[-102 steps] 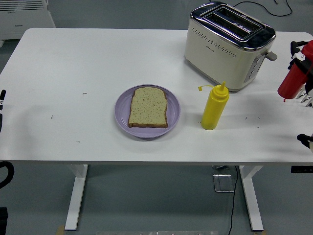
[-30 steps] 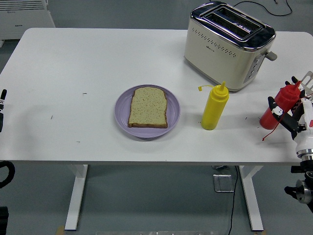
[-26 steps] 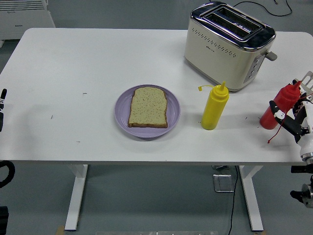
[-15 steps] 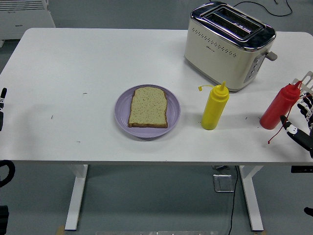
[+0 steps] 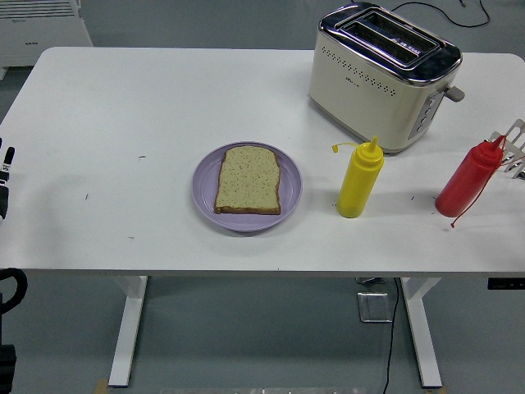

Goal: Pick up the cup,pour liquid into bread,place the cup on the desk

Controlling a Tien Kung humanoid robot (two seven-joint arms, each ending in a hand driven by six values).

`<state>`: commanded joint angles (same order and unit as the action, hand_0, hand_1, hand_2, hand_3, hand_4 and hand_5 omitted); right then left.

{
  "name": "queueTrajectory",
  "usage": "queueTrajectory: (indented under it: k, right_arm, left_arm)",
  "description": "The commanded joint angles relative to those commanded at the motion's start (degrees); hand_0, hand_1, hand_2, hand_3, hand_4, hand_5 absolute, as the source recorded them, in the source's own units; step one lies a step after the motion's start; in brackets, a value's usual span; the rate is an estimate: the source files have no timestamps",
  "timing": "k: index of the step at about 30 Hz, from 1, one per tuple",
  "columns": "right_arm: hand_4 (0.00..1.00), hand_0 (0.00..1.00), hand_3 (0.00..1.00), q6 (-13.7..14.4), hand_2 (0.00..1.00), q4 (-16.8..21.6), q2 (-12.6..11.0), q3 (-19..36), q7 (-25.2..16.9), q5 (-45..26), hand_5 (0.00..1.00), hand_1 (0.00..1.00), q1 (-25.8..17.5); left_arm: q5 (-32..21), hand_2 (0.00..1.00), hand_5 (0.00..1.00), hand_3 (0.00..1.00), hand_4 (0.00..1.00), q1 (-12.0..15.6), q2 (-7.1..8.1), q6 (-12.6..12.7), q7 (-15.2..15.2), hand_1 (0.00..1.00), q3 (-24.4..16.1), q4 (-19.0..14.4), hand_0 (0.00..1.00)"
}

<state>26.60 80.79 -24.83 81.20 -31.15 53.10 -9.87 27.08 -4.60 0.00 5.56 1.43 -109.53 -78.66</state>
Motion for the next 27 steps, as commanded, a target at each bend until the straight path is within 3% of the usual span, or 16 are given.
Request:
queueTrajectory:
  k: [3,4,6,9,10,15,16,17,20,22,27]
  right_arm:
    - [0.857,0.942,0.998,2.04,0.952,1.93,0.18,2.33,0.22,-3.14,0.266,0.878,0.91]
    - [0.759,0.855,0.874,2.43,0.816,2.44,0.29,3.18,0.58,-4.78,0.286,0.789,1.42]
    - [0.759,0.855,0.874,1.17,0.816,3.15,0.5,5.17,1.31,-9.16,0.286,0.789,2.23]
    - [0.759,0.855,0.874,-4.06,0.816,4.23,0.84,9.16,4.33,-16.61,0.286,0.789,3.54]
    - [0.631,0.82,0.744,-6.06,0.748,4.47,0.87,10.56,5.9,-18.84,0.432,0.751,3.95]
    - [0.631,0.82,0.744,-14.82,0.748,4.52,1.0,16.43,15.43,-31.13,0.432,0.751,6.24]
    - [0.613,0.806,0.745,-15.87,0.744,4.44,1.1,16.96,16.85,-33.37,0.563,0.746,6.59]
    - [0.613,0.806,0.745,-17.41,0.744,4.27,1.3,17.99,18.97,-35.97,0.563,0.746,7.19]
    - [0.613,0.806,0.745,-19.04,0.744,3.69,1.89,19.33,22.47,-41.63,0.563,0.746,8.51]
    - [0.606,0.8,0.768,-19.5,0.745,3.01,2.64,20.08,24.48,-41.35,0.614,0.739,9.54]
    - [0.606,0.8,0.768,-19.26,0.745,1.16,3.9,20.38,26.6,-42.47,0.614,0.739,11.04]
  left_arm:
    - [-0.01,0.722,0.942,0.656,0.518,-0.04,0.0,-0.01,-0.01,0.727,0.16,0.03,0.781]
    - [-0.01,0.722,0.942,0.657,0.518,0.02,0.0,0.0,-0.02,0.727,0.16,0.03,0.78]
    - [0.0,0.722,0.942,0.657,0.518,0.14,0.0,0.01,-0.02,0.727,0.12,0.02,0.78]
    - [0.02,0.722,0.942,0.657,0.518,0.26,0.0,0.0,-0.04,0.727,0.07,-0.02,0.78]
    - [0.03,0.721,0.942,0.657,0.518,0.29,0.0,-0.01,-0.04,0.727,0.08,-0.03,0.781]
    - [0.03,0.721,0.942,0.657,0.518,0.43,0.0,-0.03,-0.03,0.727,0.0,-0.01,0.781]
    - [0.03,0.721,0.942,0.657,0.518,0.44,0.0,-0.03,-0.03,0.727,-0.03,-0.01,0.781]
    - [0.04,0.721,0.942,0.657,0.518,0.42,0.0,-0.01,-0.04,0.727,-0.1,0.01,0.781]
    - [0.07,0.721,0.942,0.657,0.518,0.33,0.0,-0.1,-0.03,0.727,-0.15,-0.02,0.781]
    - [0.1,0.721,0.942,0.658,0.518,0.19,0.0,-0.15,-0.06,0.727,-0.22,-0.03,0.781]
    - [0.14,0.721,0.942,0.658,0.518,0.05,0.0,-0.2,-0.08,0.727,-0.42,-0.08,0.781]
